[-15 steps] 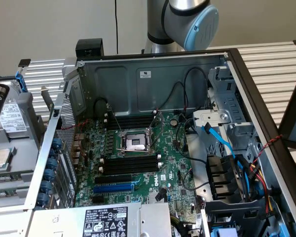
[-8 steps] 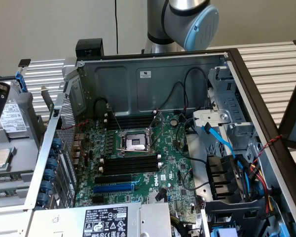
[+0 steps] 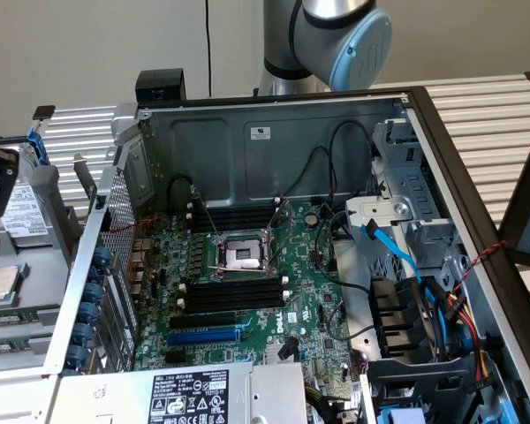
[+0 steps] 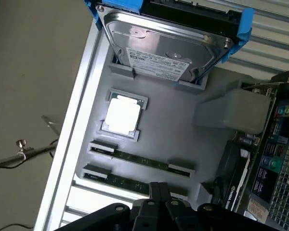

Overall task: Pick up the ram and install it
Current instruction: 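Pick up the ram and move it above insertion slot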

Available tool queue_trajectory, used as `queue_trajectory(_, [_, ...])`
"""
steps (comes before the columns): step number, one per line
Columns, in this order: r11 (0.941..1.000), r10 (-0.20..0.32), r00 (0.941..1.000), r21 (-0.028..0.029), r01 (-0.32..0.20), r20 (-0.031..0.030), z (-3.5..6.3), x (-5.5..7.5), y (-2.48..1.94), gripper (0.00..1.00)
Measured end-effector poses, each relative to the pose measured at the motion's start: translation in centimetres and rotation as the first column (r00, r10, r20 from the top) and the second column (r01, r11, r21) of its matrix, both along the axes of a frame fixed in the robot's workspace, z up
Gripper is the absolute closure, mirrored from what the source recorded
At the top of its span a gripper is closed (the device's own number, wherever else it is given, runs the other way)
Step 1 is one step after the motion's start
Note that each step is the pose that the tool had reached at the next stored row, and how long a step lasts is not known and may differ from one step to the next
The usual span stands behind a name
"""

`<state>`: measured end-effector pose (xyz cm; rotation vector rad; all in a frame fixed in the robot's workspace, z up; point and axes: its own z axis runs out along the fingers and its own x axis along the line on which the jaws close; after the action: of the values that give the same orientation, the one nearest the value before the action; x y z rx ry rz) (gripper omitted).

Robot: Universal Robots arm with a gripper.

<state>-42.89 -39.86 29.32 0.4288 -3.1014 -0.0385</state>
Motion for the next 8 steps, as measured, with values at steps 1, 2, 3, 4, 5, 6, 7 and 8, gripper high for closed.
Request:
queue_trajectory(1, [0.9998, 0.018, 0.9998, 0.0001, -0.018, 0.0001, -0.08, 0.0, 0.0, 0.9])
queue_trajectory(2, [0.9994, 0.036, 0.9994, 0.0, -0.036, -0.0001, -0.15, 0.0, 0.0, 0.9])
queue_trajectory(3, [0.9985, 0.054, 0.9985, 0.0001, -0.054, 0.0, -0.25, 0.0, 0.0, 0.9])
queue_trajectory(4, [0.9974, 0.072, 0.9974, 0.0, -0.072, -0.0001, -0.34, 0.0, 0.0, 0.9])
queue_trajectory(5, [0.996, 0.09, 0.996, 0.0, -0.09, 0.0, -0.44, 0.0, 0.0, 0.9])
queue_trajectory(6, [0.994, 0.109, 0.994, 0.0, -0.109, 0.0, -0.55, 0.0, 0.0, 0.89])
queue_trajectory(7, [0.9919, 0.127, 0.9919, 0.0001, -0.127, 0.0001, -0.65, 0.0, 0.0, 0.83])
queue_trajectory(8, [0.9896, 0.144, 0.9896, 0.0001, -0.144, 0.0001, -0.74, 0.0, 0.0, 0.83])
